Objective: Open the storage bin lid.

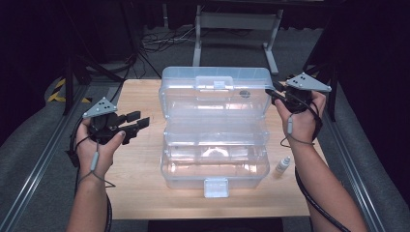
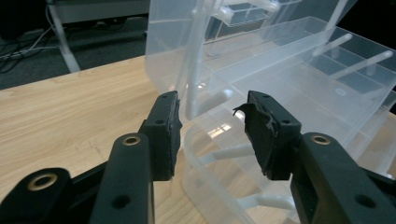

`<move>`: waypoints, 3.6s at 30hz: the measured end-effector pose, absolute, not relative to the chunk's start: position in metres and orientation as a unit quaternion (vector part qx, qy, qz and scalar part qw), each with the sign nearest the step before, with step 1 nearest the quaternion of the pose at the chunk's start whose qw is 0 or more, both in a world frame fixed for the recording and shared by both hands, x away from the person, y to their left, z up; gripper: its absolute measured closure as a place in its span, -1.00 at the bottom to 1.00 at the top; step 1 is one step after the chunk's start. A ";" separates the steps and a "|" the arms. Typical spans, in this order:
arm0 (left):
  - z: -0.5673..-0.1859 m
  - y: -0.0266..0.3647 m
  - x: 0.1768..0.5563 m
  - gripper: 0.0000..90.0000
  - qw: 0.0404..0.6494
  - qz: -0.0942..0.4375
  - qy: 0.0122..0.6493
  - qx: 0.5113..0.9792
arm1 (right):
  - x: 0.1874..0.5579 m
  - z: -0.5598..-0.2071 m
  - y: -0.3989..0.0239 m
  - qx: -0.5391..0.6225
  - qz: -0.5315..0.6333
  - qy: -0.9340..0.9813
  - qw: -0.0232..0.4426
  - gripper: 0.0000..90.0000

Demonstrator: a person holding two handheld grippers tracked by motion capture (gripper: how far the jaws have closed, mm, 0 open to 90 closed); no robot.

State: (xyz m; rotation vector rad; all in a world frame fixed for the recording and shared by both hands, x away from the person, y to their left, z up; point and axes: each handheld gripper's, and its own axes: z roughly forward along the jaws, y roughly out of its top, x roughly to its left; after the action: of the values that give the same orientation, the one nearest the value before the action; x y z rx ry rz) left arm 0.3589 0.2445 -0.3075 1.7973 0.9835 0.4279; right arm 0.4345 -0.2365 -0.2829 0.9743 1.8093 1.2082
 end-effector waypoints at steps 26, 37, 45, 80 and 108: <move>-0.337 0.262 0.382 -0.09 0.423 0.184 0.481 0.746 | 0.466 -0.281 -0.233 0.416 0.441 0.712 0.354 0.75; -0.357 0.267 0.389 -0.11 0.377 0.175 0.508 0.755 | 0.482 -0.279 -0.234 0.428 0.431 0.720 0.336 0.77; -0.367 0.270 0.387 -0.14 0.349 0.172 0.520 0.760 | 0.494 -0.279 -0.233 0.437 0.425 0.722 0.326 0.79; -0.393 0.290 0.374 -0.13 0.314 0.145 0.553 0.758 | 0.555 -0.290 -0.230 0.488 0.394 0.734 0.261 0.88; -0.406 0.288 0.385 -0.14 0.303 0.117 0.553 0.767 | 0.595 -0.315 -0.231 0.517 0.375 0.741 0.207 0.90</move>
State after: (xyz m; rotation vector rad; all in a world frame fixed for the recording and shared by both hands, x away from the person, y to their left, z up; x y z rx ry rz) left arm 0.3851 0.2877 -0.4062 2.0330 1.4669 0.3096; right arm 0.5950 -0.2308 -0.3152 1.4409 2.0627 1.0440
